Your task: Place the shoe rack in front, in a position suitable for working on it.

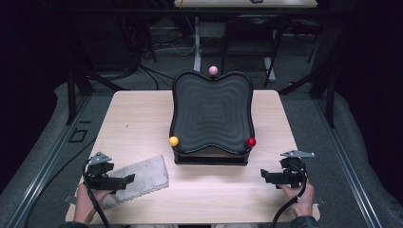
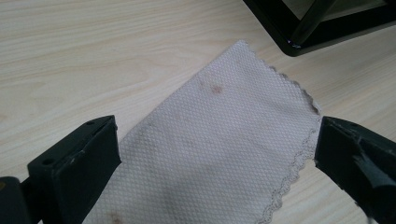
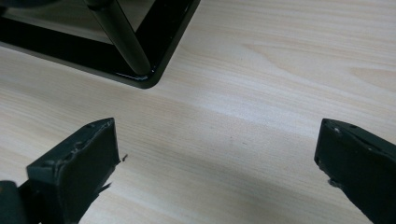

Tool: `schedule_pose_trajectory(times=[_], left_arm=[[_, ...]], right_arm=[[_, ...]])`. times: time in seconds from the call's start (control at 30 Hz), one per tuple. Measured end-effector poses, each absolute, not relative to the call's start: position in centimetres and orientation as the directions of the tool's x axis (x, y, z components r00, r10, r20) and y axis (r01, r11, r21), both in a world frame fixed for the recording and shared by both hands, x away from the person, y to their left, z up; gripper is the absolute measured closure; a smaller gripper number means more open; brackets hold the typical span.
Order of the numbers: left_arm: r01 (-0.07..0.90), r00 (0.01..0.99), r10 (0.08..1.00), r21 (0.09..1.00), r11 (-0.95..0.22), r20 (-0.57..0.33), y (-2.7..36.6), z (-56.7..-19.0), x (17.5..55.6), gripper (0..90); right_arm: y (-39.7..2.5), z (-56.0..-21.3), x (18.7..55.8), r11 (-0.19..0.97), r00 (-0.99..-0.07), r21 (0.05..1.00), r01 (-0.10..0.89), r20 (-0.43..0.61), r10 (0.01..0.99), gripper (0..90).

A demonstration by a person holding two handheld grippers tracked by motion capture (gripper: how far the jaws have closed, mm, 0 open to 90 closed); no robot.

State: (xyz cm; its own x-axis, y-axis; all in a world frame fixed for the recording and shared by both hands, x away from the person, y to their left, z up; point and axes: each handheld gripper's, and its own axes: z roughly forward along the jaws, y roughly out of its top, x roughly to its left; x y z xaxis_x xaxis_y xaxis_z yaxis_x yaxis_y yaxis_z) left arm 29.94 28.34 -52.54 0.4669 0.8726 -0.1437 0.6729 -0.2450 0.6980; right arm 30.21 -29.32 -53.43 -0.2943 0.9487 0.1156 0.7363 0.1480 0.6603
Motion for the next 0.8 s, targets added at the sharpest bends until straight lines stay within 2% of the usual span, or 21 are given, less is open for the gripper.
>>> schedule_pose_trajectory(times=[0.3,0.8], left_arm=[[0.734,0.419,0.899,0.63,-0.254,-0.126,27.8,-53.6,30.9,0.2],[0.751,0.375,0.916,0.626,-0.208,-0.145,27.7,-53.9,31.2,0.0]], right_arm=[[-28.2,-52.6,29.3,0.206,-0.34,0.673,0.71,0.072,0.938,0.0],[-27.8,-52.1,29.0,0.226,-0.343,0.674,0.704,0.043,0.938,1.1]])
